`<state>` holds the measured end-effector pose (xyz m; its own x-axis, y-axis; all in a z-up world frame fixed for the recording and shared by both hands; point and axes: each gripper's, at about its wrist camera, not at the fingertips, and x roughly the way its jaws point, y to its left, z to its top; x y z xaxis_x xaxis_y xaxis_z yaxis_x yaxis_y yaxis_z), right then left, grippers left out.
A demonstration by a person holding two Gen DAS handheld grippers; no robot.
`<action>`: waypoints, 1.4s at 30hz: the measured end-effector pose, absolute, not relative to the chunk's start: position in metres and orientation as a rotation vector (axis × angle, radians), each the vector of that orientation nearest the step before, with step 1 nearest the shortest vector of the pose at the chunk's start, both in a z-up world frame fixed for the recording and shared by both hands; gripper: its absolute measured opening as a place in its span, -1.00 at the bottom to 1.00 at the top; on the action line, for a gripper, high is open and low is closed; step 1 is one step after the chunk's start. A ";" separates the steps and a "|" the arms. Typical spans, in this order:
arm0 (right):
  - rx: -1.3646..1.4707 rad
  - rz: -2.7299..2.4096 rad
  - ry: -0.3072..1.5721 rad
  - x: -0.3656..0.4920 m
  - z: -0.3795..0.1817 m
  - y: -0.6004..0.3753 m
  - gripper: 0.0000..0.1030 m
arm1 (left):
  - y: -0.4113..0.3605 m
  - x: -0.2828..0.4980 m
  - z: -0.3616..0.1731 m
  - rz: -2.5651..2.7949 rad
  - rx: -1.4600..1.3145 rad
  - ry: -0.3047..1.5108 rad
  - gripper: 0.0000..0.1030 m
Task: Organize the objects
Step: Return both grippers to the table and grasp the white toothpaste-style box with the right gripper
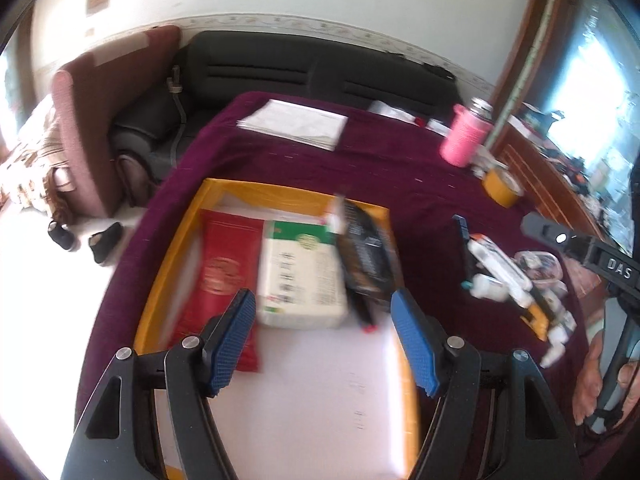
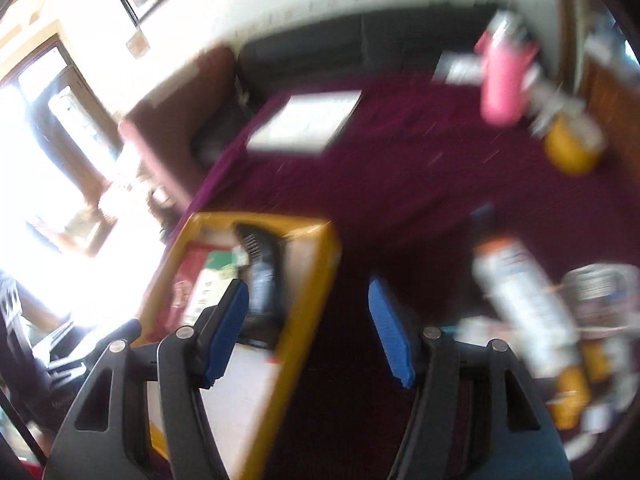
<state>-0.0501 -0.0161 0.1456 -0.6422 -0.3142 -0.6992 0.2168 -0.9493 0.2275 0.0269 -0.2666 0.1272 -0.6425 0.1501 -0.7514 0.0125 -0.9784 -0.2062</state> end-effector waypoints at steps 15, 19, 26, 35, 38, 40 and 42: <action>1.323 -2.570 -0.348 -0.062 0.093 0.118 1.00 | -0.113 0.043 0.104 2.525 -1.305 -0.161 0.25; 1.405 -2.593 -0.161 -0.106 0.075 0.093 1.00 | -0.116 0.054 0.119 2.637 -1.162 -0.059 0.25; 1.211 -2.707 0.021 -0.082 0.081 0.077 0.96 | -0.088 0.127 0.152 3.236 -0.340 0.632 0.56; 1.320 -2.681 0.293 -0.112 0.065 0.062 0.96 | -0.068 0.130 0.142 3.195 -0.318 0.686 0.56; 1.397 -2.602 0.349 -0.127 0.048 0.055 0.96 | -0.070 0.124 0.140 3.194 -0.351 0.657 0.56; 1.444 -2.562 0.381 -0.135 0.038 0.049 0.96 | -0.072 0.121 0.137 3.191 -0.376 0.636 0.56; 1.498 -2.520 0.396 -0.141 0.028 0.045 0.75 | -0.073 0.119 0.134 3.191 -0.386 0.629 0.56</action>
